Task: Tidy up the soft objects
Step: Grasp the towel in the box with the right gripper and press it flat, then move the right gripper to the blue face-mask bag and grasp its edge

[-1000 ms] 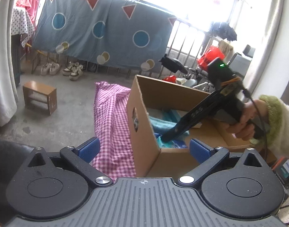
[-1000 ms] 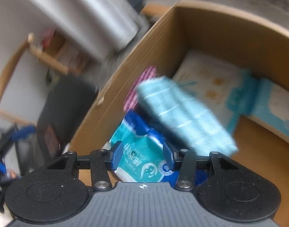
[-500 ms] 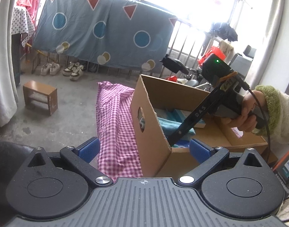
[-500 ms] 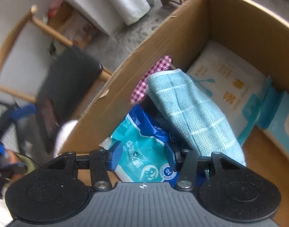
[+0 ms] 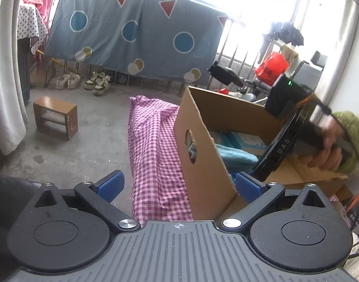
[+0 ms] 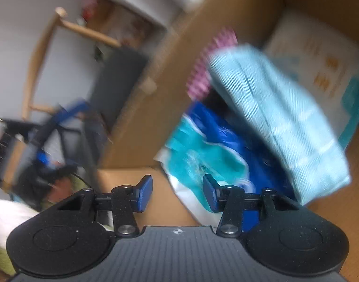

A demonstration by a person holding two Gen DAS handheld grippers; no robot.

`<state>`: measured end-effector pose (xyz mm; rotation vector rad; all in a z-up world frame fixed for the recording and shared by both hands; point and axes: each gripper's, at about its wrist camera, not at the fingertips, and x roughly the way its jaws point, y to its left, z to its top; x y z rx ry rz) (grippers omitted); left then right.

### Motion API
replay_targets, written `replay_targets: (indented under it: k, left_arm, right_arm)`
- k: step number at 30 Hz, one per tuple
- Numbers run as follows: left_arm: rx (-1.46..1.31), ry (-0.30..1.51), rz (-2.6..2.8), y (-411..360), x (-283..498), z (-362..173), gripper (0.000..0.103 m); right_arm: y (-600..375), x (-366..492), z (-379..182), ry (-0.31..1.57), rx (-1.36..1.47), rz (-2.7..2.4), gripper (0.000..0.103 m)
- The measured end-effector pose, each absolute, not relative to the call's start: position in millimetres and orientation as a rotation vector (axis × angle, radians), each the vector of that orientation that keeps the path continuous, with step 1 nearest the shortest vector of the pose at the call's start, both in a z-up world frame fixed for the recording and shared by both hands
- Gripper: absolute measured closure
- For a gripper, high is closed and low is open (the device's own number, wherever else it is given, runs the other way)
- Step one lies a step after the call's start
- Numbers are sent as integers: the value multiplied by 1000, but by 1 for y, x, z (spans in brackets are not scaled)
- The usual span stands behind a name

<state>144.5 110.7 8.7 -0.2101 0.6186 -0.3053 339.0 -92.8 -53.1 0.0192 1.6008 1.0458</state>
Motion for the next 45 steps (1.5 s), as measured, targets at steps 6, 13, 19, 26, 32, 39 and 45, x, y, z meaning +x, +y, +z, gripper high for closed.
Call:
replay_targets:
  k: [6, 13, 19, 26, 32, 39, 45]
  left_arm:
    - [-212, 626, -311, 110, 148, 8, 2]
    - [-214, 624, -315, 109, 147, 9, 2]
    - [-226, 631, -306, 111, 143, 10, 2]
    - [-225, 611, -258, 118, 131, 18, 2]
    - [-289, 599, -242, 128, 113, 27, 2]
    - [-291, 639, -244, 121, 91, 31, 2]
    - [-254, 746, -268, 103, 74, 18, 2]
  right_arm:
    - [-107, 355, -48, 1616, 77, 1030, 52]
    - [-130, 389, 20, 1222, 92, 942, 46]
    - [-112, 407, -36, 1346, 34, 860, 50]
    - [-106, 390, -20, 1277, -34, 860, 48]
    - [-163, 334, 36, 1113, 76, 820, 47]
    - [-218, 233, 88, 901, 263, 791, 34]
    - [-256, 150, 61, 905, 473, 760, 31]
